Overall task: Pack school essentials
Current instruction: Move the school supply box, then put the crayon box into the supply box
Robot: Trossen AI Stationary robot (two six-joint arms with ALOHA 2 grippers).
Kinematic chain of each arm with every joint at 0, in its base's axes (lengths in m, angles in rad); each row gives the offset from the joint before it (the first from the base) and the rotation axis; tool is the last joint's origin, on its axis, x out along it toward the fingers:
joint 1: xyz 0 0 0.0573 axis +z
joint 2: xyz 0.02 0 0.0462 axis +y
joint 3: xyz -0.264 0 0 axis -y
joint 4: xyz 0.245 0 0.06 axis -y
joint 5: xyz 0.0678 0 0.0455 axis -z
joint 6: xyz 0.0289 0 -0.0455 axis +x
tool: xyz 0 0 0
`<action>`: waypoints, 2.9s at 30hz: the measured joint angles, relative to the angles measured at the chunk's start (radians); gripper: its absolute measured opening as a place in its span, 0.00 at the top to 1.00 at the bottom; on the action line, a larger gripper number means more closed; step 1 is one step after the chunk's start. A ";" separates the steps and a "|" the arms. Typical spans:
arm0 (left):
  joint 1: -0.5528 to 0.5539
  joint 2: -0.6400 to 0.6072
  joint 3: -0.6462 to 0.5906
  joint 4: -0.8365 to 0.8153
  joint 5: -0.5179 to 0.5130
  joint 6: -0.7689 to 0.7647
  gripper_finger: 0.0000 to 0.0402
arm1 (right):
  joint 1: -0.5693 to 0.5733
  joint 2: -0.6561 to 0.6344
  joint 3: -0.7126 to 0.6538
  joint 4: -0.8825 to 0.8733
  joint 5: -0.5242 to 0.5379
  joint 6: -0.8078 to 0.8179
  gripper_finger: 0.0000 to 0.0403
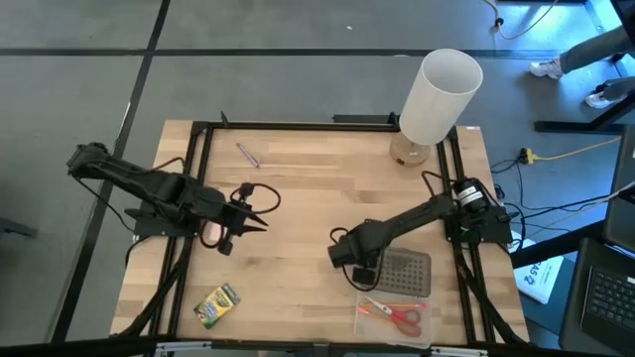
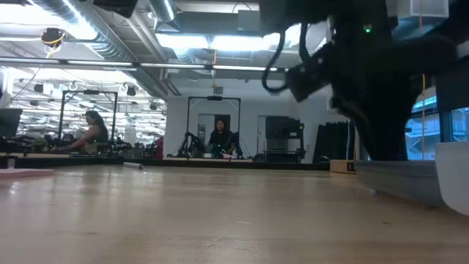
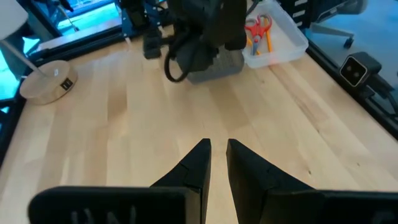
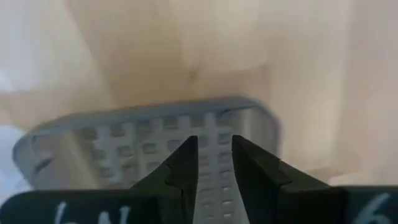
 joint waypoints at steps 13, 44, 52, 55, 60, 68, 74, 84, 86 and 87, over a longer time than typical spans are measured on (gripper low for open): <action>0.000 -0.081 0.000 -0.041 -0.008 0.049 0.88 | -0.028 -0.001 -0.108 0.107 -0.093 -0.003 0.75; 0.088 -0.078 0.000 -0.102 -0.008 0.010 0.88 | -0.292 0.002 -0.117 0.246 0.342 -0.425 0.75; 0.096 -0.078 0.000 -0.119 -0.008 -0.004 0.88 | -0.284 0.005 -0.020 0.219 0.382 -0.451 0.75; 0.096 -0.078 0.000 -0.125 -0.008 -0.010 0.88 | -0.266 0.005 0.031 0.182 0.382 -0.452 0.75; 0.095 -0.078 0.000 -0.186 0.015 -0.047 0.88 | -0.222 0.004 0.121 0.125 0.384 -0.426 0.75; 0.024 -0.078 0.000 -0.352 0.069 -0.199 0.88 | -0.103 0.002 0.280 0.137 0.384 -0.392 0.75; -0.105 -0.078 0.000 -0.431 0.075 -0.349 0.88 | -0.014 0.001 0.363 0.222 0.382 -0.395 0.75; -0.353 -0.077 0.000 -0.455 0.064 -0.530 0.88 | 0.087 0.000 0.398 0.340 0.353 -0.375 0.75; -0.402 -0.068 0.000 -0.454 0.064 -0.541 0.88 | 0.101 0.000 0.398 0.352 0.326 -0.355 0.75; -0.425 -0.062 0.000 -0.454 0.064 -0.556 0.88 | 0.107 0.000 0.398 0.360 0.321 -0.341 0.75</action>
